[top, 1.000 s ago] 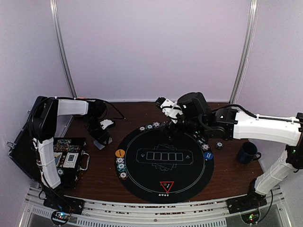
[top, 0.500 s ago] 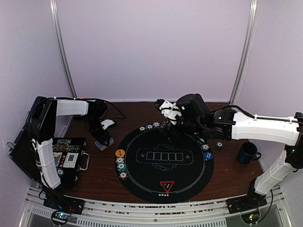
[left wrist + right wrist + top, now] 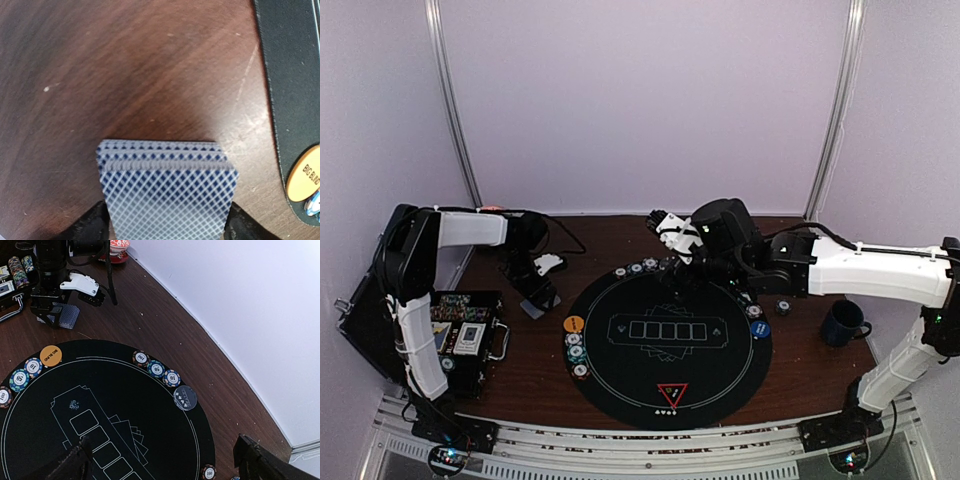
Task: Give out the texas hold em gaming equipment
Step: Pick up the face-down deck piles from the center of the board.
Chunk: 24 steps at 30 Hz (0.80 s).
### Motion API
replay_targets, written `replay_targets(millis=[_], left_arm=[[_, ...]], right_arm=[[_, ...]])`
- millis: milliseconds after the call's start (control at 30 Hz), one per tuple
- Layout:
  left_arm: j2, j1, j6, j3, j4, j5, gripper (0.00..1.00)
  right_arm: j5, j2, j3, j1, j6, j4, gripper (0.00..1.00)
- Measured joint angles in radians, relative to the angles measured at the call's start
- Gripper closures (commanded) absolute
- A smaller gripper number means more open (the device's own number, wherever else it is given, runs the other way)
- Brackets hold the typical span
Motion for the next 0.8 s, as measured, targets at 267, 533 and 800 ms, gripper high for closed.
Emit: replay_targets(millis=[267, 533, 800], left_arm=[[0.001, -0.018, -0.002, -0.005, 0.0, -0.01, 0.15], [0.013, -0.018, -0.004, -0.005, 0.002, -0.052, 0.13], [0.013, -0.02, -0.004, -0.003, 0.003, -0.066, 0.09]], right_arm=[[0.0, 0.0, 0.0, 0.0, 0.0, 0.0, 0.0], [0.0, 0.0, 0.0, 0.0, 0.0, 0.0, 0.0], [0.0, 0.0, 0.0, 0.0, 0.0, 0.0, 0.0]])
